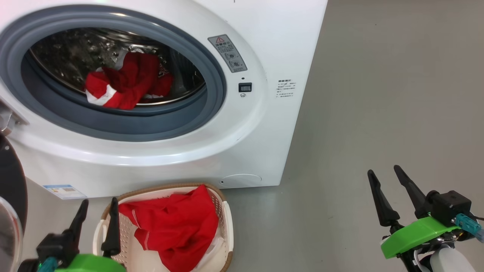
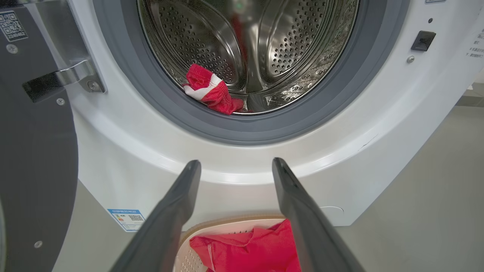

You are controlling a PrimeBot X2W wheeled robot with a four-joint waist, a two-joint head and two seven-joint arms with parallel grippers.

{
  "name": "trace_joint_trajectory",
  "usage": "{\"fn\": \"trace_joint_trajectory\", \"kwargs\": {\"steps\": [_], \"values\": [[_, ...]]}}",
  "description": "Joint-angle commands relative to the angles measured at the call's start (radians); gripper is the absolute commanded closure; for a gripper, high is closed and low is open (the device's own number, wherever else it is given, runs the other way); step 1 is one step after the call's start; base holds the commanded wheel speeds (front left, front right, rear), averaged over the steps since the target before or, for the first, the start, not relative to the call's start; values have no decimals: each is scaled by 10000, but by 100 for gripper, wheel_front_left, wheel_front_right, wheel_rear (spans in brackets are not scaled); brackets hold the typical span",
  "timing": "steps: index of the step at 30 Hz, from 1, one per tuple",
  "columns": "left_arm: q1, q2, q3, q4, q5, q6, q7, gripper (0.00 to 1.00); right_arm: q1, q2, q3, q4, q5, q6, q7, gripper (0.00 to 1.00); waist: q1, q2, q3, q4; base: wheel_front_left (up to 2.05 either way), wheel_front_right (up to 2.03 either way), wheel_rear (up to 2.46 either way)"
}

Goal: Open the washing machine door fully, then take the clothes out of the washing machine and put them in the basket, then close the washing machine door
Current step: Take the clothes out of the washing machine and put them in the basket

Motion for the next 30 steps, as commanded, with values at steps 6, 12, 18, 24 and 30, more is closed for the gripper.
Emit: {"fn": "trace_joint_trajectory", "kwargs": {"steps": [6,12,18,24,30], "values": [[711,-52,706,-1273,179,-51,-124,0,291,-47,4,-336,101,16,-118,0,0,0,-2,-17,0,0,0],[801,-164,785,-1486,234,-70,-124,0,294,-13,-13,-349,87,16,-118,0,0,0,41,-32,0,0,0],[562,-252,786,-1455,229,-95,-124,0,221,-15,5,-389,71,16,-118,0,0,0,110,-33,0,0,0],[-411,-199,600,-790,177,-108,-124,0,53,52,67,-437,33,16,-118,0,0,0,449,24,0,0,0],[-2294,141,312,703,237,-113,-29,0,-338,169,282,-454,-6,16,-118,0,0,0,960,-86,0,0,0]]}}
